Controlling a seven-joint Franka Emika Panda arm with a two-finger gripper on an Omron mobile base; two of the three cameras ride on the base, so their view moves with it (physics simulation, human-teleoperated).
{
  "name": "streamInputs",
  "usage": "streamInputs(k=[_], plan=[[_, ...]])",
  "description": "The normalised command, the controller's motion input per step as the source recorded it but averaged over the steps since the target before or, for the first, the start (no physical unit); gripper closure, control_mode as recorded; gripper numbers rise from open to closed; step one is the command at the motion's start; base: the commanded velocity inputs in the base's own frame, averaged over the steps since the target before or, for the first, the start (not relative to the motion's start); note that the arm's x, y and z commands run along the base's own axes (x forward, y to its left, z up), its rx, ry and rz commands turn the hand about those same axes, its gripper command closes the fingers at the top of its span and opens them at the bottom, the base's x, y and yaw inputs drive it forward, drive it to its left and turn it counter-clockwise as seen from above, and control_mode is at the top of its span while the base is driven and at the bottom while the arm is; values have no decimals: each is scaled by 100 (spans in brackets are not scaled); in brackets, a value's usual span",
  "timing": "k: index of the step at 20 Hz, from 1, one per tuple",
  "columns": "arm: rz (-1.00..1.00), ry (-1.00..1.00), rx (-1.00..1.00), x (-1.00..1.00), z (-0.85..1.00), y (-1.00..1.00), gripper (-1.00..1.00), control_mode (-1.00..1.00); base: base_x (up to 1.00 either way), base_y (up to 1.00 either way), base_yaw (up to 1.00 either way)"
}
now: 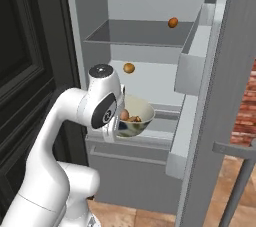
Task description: Pick the chicken drumstick and onion from their plates and place them in the bowl. Then put the bowl in the fridge.
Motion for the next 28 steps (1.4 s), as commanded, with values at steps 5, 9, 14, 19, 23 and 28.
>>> streamInputs(k=[5, 9, 14, 19, 23, 28], plan=[[0, 0, 0, 0, 0, 0, 100, 100, 56, 5, -9], [0, 0, 0, 0, 0, 0, 100, 100, 62, 4, -2], [0, 0, 0, 0, 0, 0, 100, 100, 64, 0, 3], [0, 0, 0, 0, 0, 0, 100, 100, 55, 0, 3], [0, 0, 0, 0, 0, 0, 100, 100, 10, 0, 0], [0, 0, 0, 0, 0, 0, 100, 100, 0, 0, 0]])
